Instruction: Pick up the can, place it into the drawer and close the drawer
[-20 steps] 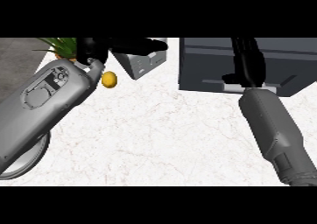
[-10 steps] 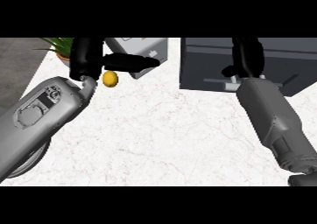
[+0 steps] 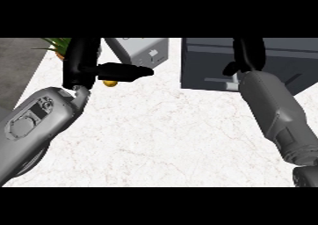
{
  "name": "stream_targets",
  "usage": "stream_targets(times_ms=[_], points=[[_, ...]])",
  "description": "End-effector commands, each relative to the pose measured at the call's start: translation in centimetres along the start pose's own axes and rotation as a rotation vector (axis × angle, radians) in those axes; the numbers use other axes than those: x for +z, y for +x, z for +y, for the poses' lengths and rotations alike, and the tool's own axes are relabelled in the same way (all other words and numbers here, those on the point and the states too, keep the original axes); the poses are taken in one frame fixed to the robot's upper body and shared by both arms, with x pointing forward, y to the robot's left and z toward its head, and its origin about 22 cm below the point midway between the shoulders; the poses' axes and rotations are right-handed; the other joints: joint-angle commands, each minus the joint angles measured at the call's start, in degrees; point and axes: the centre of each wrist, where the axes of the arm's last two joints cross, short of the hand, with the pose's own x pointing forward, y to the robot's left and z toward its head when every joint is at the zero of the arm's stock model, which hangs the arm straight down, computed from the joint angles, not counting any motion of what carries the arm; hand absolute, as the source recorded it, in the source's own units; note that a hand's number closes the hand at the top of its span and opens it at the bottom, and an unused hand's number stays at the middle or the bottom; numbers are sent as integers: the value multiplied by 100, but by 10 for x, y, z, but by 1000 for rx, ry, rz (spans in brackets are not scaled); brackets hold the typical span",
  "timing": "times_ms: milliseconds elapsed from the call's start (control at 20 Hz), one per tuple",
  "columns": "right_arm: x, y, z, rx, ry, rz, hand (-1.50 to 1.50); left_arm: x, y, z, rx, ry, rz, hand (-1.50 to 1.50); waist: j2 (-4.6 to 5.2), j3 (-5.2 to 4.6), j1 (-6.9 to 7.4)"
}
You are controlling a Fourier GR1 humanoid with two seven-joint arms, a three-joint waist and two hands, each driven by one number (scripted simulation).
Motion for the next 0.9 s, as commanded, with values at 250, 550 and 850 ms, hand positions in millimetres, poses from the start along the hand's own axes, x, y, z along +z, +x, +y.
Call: stream_targets(times_ms=[250,550,850], points=[[-27,53,-17,-392,-106,20,-150,8,-14,1,-2,17,10,-150,20,24,64],[-37,64,-25,-611,-115,55,-150,11,-23,19,-12,22,16,-150,-35,9,-34],[-43,59,-32,-847,-108,103,-150,13,-28,31,-1,56,20,-150,-51,0,-130]])
